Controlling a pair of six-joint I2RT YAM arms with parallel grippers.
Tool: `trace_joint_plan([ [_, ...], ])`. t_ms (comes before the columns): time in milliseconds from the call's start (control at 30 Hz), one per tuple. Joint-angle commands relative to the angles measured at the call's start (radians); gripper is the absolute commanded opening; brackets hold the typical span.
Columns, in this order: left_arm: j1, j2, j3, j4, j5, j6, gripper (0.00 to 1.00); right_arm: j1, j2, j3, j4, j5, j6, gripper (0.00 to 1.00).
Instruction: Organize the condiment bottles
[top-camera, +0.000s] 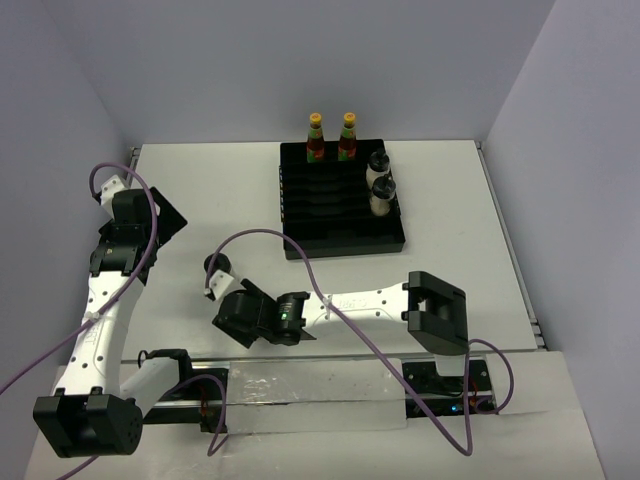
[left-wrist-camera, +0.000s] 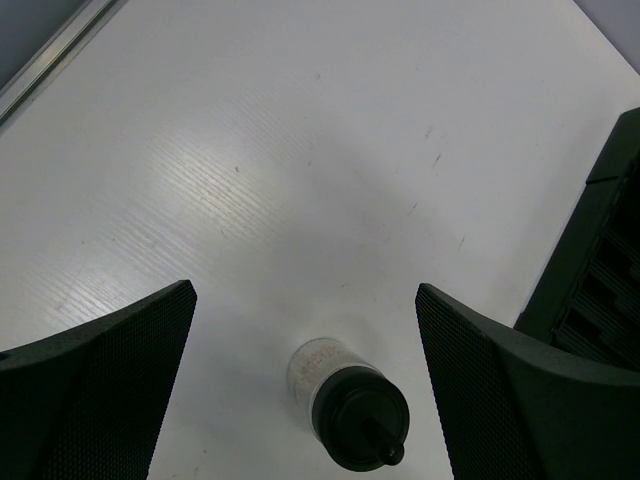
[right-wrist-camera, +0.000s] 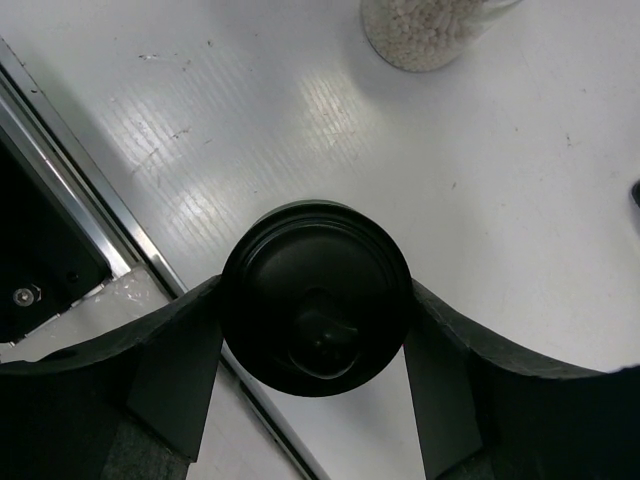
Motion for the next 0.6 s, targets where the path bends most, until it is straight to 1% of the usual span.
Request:
trace_joint_plan([
  [0, 0.011, -0.016, 0.017, 0.013, 0.0, 0.013, 0.99, -0.001, -0.066, 0.029, 0.018, 0.044, 0.004, 0.41],
  [167, 0.011, -0.014, 0.019, 0.013, -0.003, 0.015, 0.99, -0.033, -0.146, 0.017, 0.029, 0.051, 0.015, 0.4],
  [300, 0.011, -0.013, 0.022, 0.011, -0.004, 0.018, 0.99, -0.11, -0.244, -0.013, 0.043, 0.063, 0.021, 0.39],
  [333, 0.011, -0.013, 0.022, 0.011, -0.004, 0.018, 0.99, -0.139, -0.278, -0.029, 0.043, 0.067, 0.022, 0.37],
  [433, 0.011, -0.011, 0.022, 0.013, -0.002, 0.018, 0.99, -0.217, -0.362, -0.074, 0.035, 0.079, 0.035, 0.36],
  [467, 0.011, -0.011, 0.022, 0.013, -0.001, 0.018, 0.99, -0.222, -0.368, -0.076, 0.034, 0.086, 0.037, 0.36],
  [533, 0.011, -0.01, 0.021, 0.015, 0.0, 0.016, 0.99, -0.294, -0.411, -0.116, 0.026, 0.101, 0.044, 0.37],
  [567, 0.011, -0.01, 0.02, 0.019, 0.003, 0.015, 0.99, -0.352, -0.429, -0.144, 0.021, 0.109, 0.05, 0.37],
])
